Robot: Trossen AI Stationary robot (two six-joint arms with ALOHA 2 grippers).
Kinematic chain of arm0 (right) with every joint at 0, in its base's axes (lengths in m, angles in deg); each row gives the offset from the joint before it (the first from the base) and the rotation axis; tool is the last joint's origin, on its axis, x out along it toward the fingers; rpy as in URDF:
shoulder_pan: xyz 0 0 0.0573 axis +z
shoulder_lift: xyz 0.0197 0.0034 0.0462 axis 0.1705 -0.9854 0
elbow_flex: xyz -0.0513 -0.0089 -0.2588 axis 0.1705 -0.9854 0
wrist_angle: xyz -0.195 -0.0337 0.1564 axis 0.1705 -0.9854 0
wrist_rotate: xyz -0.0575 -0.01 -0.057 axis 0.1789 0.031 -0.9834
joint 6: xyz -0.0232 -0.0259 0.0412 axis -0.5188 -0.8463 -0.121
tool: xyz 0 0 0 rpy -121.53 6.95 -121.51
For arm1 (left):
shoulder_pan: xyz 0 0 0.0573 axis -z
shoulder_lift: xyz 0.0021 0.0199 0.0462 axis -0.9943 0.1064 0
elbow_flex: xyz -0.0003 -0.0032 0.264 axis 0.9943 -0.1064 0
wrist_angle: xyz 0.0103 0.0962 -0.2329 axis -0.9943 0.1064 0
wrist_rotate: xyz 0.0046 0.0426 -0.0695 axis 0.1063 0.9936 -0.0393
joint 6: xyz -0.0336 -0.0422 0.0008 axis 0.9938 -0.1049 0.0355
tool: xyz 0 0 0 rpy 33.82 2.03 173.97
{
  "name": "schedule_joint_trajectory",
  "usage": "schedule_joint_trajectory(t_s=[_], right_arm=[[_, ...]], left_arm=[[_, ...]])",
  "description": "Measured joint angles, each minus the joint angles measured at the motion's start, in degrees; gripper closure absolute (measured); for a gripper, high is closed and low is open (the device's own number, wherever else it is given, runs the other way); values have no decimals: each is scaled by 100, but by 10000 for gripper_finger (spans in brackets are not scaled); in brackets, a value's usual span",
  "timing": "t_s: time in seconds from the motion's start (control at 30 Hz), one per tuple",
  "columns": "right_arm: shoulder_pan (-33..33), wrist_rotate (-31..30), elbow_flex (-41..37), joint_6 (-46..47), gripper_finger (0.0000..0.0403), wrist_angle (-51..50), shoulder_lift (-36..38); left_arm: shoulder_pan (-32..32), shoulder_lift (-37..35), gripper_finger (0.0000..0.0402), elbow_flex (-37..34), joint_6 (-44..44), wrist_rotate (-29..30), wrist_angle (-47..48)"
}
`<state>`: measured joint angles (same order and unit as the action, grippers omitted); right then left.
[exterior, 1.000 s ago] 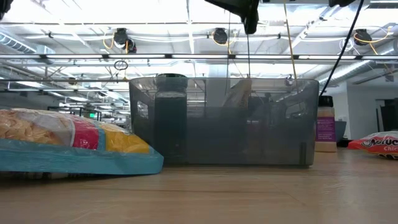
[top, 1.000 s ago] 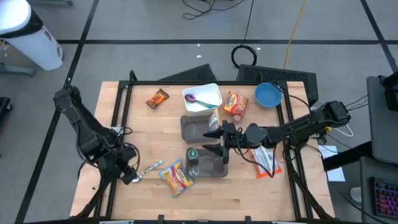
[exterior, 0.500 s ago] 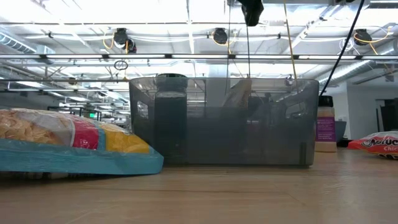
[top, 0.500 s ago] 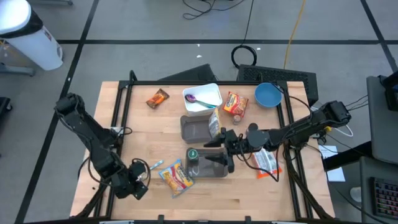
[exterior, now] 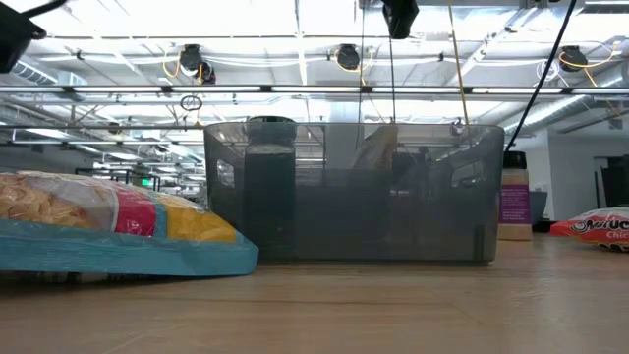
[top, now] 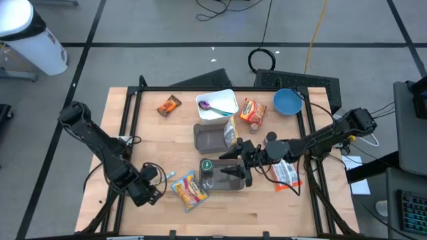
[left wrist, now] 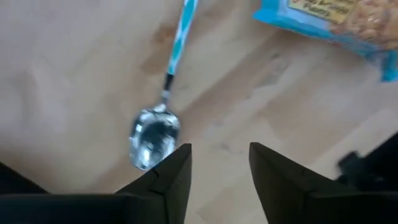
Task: Pick & Place Food Item
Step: Put the blue patterned spoon into the white bin
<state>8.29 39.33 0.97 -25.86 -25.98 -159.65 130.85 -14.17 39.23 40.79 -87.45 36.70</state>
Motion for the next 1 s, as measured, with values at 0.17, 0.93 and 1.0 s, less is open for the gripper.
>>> schedule_joint_trajectory(t_s=[0.17,0.93,1.0], right_arm=[[-62,-8,0,2,149,2,0],[-428,-167,0,153,149,9,0],[-428,-186,0,155,149,9,0]], left_arm=[[-251,0,189,2,-812,-46,309],[-606,-7,181,-785,-2211,-476,-189],[-596,-7,189,-835,-2212,-353,-298]])
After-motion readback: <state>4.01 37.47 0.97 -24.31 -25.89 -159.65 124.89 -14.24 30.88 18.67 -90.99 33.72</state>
